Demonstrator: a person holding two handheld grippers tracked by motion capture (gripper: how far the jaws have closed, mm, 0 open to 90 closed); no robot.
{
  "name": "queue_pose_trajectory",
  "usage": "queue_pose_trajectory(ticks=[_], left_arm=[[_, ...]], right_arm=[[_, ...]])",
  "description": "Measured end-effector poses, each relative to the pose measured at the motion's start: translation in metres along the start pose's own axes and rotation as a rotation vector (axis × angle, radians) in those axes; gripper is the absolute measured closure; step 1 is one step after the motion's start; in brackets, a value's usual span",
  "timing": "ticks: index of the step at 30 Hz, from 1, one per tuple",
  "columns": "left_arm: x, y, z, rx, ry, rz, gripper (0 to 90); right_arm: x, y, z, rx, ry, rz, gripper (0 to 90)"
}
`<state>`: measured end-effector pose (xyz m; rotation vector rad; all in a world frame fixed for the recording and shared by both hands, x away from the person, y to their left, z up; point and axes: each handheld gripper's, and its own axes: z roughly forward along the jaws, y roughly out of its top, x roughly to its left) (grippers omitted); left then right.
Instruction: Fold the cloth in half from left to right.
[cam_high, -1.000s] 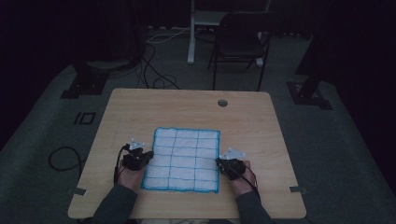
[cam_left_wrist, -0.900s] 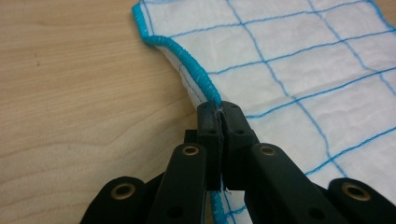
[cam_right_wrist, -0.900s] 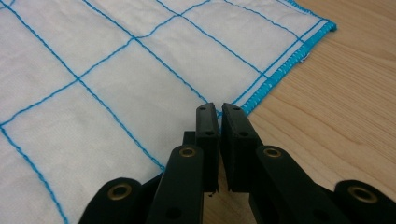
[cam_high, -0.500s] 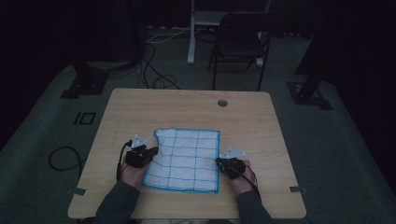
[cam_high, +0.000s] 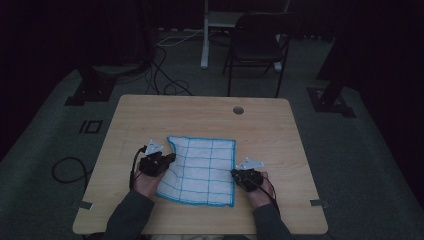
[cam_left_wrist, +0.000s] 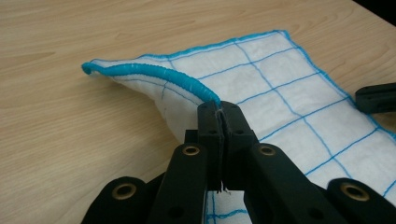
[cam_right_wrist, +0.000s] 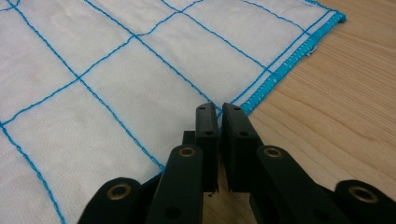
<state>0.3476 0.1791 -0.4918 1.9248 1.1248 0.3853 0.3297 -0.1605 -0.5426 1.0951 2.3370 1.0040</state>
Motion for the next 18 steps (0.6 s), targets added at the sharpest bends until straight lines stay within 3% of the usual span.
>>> queue_pose_trajectory(ticks=[8, 18], left_arm=[[-0.006, 0.008, 0.003, -0.012, -0.04, 0.004, 89.1], [-0.013, 0.014, 0.007, -0.018, -0.06, 0.017, 89.1]], right_arm=[[-0.001, -0.001, 0.0, -0.006, 0.004, 0.002, 86.0], [-0.001, -0.002, 0.0, -0.01, 0.004, -0.001, 86.0]])
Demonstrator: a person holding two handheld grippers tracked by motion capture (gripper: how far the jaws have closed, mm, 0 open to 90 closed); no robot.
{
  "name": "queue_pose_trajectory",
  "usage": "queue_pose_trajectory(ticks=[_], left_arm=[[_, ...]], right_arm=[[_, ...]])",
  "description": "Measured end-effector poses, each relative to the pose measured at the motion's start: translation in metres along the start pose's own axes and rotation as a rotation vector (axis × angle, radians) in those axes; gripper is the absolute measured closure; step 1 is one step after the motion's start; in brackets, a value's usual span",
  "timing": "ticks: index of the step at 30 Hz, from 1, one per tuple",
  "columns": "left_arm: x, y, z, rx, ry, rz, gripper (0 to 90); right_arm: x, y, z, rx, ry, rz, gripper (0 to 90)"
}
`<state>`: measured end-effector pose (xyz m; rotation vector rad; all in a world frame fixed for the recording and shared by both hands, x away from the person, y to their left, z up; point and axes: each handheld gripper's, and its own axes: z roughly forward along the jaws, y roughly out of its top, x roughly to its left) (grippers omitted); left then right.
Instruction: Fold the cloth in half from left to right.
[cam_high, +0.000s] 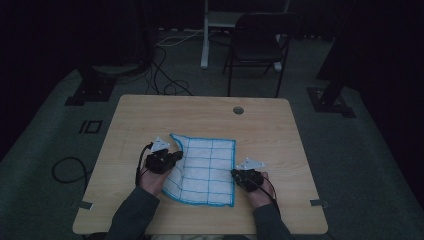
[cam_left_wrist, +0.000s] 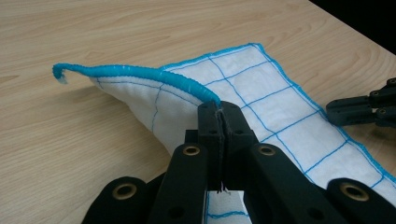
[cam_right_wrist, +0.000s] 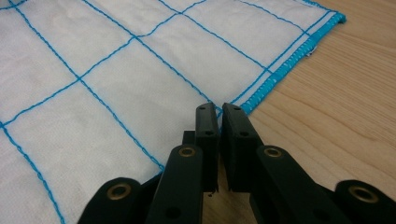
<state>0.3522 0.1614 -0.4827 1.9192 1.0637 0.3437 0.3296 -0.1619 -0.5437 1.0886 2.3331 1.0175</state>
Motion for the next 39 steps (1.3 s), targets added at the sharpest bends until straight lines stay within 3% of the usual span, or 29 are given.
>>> queue_pose_trajectory(ticks=[39], left_arm=[[-0.027, 0.023, 0.013, -0.028, -0.082, 0.041, 89.1]], right_arm=[[-0.001, 0.0, 0.0, -0.004, 0.005, -0.001, 86.1]])
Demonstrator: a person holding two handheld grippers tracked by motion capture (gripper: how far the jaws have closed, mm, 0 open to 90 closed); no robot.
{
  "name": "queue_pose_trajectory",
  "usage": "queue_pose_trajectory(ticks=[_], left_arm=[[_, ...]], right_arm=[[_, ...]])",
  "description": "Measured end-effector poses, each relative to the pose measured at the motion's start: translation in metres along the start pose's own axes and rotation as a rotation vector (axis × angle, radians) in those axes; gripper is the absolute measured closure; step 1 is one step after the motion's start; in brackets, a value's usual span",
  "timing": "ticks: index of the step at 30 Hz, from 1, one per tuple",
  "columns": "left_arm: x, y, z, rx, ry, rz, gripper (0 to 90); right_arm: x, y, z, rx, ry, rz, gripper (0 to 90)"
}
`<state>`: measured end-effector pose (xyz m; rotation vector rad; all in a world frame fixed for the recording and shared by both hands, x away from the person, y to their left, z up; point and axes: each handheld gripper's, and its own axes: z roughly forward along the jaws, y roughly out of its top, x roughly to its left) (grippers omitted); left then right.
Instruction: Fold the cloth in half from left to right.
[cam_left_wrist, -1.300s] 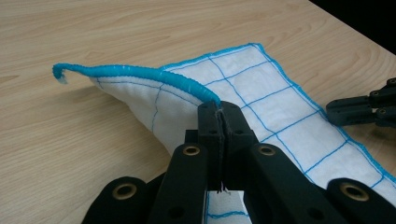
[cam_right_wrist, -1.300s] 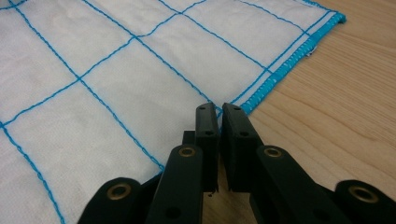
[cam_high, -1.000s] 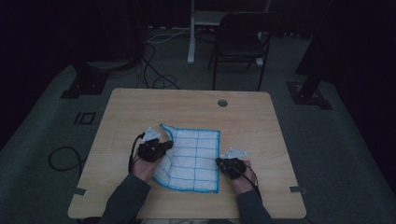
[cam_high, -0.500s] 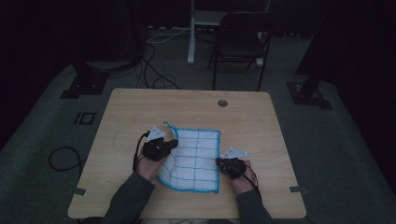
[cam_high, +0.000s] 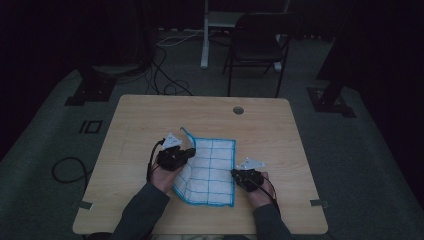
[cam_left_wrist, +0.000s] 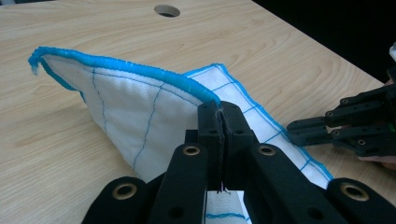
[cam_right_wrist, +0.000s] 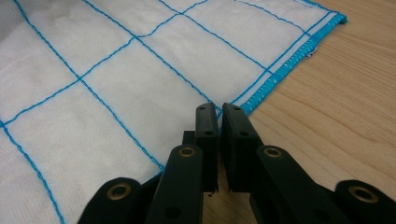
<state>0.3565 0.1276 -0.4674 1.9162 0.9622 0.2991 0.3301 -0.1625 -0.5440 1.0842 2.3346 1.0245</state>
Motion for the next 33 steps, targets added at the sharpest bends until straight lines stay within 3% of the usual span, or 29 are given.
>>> queue_pose_trajectory(ticks=[17, 33], left_arm=[[-0.01, 0.011, 0.007, -0.003, -0.032, 0.022, 89.1], [-0.019, 0.014, 0.026, 0.02, -0.063, 0.033, 89.1]], right_arm=[[0.0, 0.0, 0.0, 0.001, 0.004, 0.011, 86.0], [-0.002, 0.0, 0.0, 0.003, 0.007, 0.015, 85.2]])
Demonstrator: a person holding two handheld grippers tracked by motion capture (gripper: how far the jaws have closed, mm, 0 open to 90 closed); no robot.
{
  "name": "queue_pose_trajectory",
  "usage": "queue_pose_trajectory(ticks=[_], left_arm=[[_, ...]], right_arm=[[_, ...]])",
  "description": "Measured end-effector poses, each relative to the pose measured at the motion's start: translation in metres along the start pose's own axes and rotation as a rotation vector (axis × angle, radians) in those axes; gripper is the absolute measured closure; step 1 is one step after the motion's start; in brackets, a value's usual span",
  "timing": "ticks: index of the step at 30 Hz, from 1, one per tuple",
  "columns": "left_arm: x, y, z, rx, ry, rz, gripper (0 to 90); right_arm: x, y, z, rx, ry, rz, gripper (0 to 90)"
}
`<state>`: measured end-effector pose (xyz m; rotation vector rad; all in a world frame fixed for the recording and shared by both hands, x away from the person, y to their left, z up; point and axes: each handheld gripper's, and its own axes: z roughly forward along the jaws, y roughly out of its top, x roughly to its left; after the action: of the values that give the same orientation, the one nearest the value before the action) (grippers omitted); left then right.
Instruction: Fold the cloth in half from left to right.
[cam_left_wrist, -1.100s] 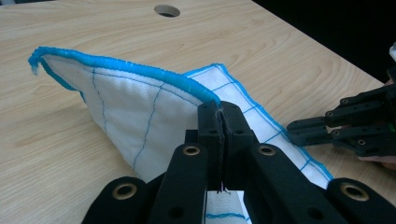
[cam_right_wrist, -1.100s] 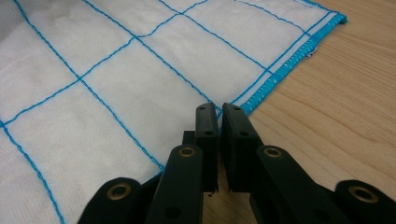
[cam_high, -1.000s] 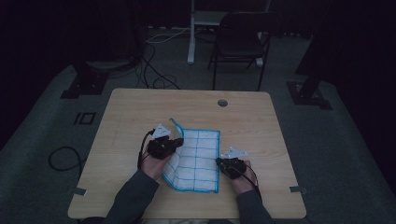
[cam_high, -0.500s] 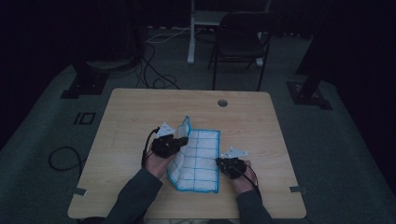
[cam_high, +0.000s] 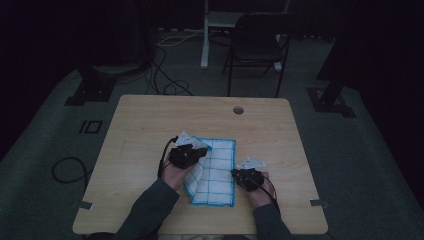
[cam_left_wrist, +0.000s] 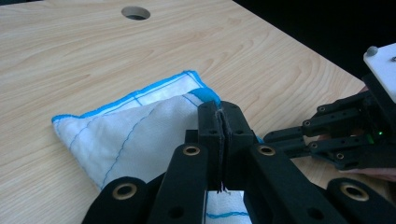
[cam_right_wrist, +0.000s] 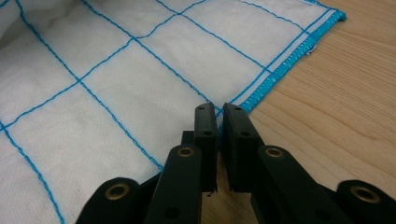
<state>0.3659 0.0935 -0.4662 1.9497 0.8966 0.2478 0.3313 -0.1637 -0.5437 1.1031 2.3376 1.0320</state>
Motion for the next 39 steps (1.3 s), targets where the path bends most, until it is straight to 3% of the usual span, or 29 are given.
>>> queue_pose_trajectory(ticks=[12, 25, 33, 39], left_arm=[[-0.009, 0.002, 0.016, 0.021, -0.025, 0.009, 89.1], [-0.024, 0.002, 0.039, 0.07, -0.054, 0.033, 89.1], [-0.032, 0.0, 0.057, 0.107, -0.075, 0.041, 89.0], [-0.033, -0.009, 0.072, 0.165, -0.103, 0.034, 85.8]], right_arm=[[-0.007, -0.001, -0.009, -0.016, -0.038, 0.029, 69.8], [-0.034, -0.01, -0.023, -0.076, -0.05, 0.206, 68.4], [-0.035, -0.01, -0.022, -0.077, -0.049, 0.216, 68.2], [-0.035, -0.01, -0.021, -0.071, -0.049, 0.211, 68.1]])
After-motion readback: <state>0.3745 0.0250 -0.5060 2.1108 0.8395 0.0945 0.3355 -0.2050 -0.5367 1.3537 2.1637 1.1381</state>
